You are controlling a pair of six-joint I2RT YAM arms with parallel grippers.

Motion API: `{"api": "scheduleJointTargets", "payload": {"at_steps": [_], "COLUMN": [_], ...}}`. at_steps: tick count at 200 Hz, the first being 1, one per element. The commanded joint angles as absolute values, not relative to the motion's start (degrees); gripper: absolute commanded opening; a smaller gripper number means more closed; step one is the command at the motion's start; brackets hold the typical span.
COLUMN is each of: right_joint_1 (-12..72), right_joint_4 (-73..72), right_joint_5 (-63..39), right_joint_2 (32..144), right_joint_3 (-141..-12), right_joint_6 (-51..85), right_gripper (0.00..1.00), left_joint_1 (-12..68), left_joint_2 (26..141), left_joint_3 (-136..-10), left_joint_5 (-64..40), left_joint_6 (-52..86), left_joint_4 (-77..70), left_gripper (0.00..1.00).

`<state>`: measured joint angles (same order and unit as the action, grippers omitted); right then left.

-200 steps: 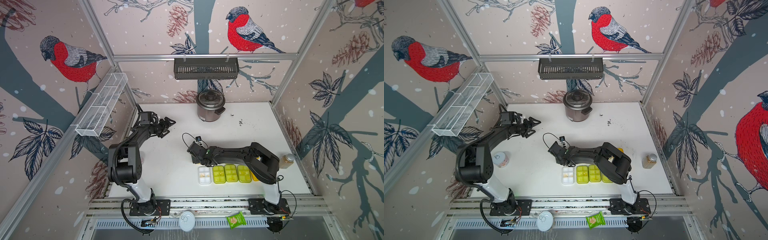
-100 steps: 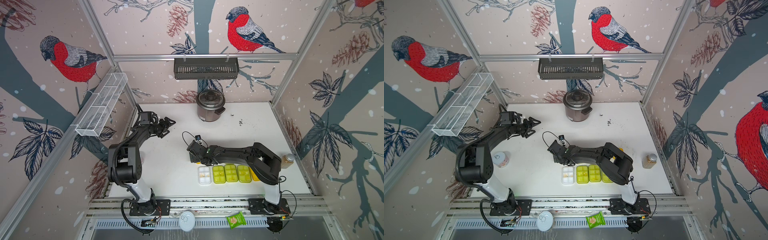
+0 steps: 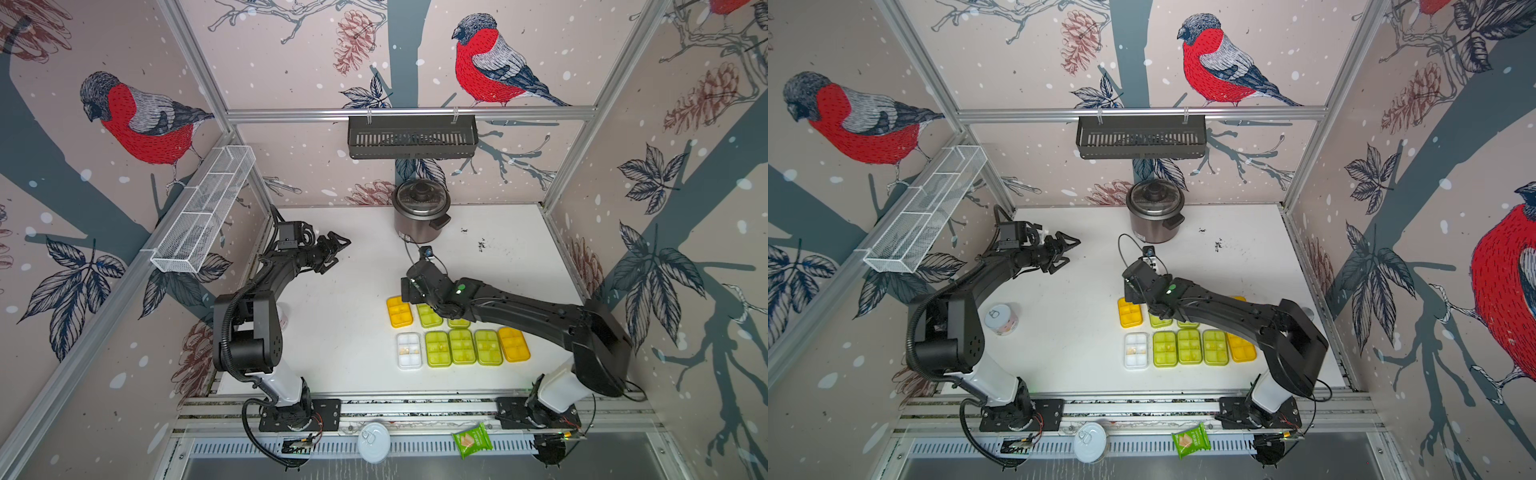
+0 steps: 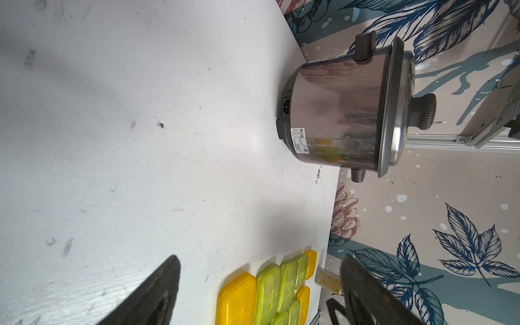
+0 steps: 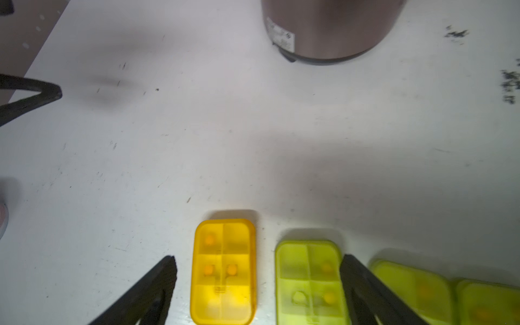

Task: Close pillboxes
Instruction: Place the pillbox at the center of the board.

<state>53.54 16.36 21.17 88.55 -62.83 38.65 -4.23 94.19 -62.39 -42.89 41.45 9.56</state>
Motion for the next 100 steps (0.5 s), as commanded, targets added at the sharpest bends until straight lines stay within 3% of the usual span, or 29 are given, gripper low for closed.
{"api": "scheduleJointTargets", "payload": {"at_steps": [1,28,36,100], "right_joint_1": [49.7,43.6,42.0,38.8], "right_joint_4": [14.5,13.2,13.0,2.4], "right_joint_5": [20.1,18.0,17.0,20.3], "right_joint_2": [81.6,72.3,69.1,51.4], "right_joint_3": [-58.8,-54.6,-53.7,-46.5], "right_joint_6": [34.9,31.3,29.7,23.7], "right_gripper": [0.95,1.0,1.0,1.0], "left_joint_1": [-3.7,-2.6,-2.2,4.4], "left_joint_2": [93.0,91.1,90.1,79.3], "left_joint_3": [-62.9,-63.7,-63.8,-64.7], "left_joint_5": [-42.2,-41.7,-41.2,-23.8], "left_joint_6": [39.6,38.2,37.7,27.7], "left_joint_4": [9.2,9.6,9.7,11.5], "left_gripper": [0.89,0.92,0.98,0.98]}}
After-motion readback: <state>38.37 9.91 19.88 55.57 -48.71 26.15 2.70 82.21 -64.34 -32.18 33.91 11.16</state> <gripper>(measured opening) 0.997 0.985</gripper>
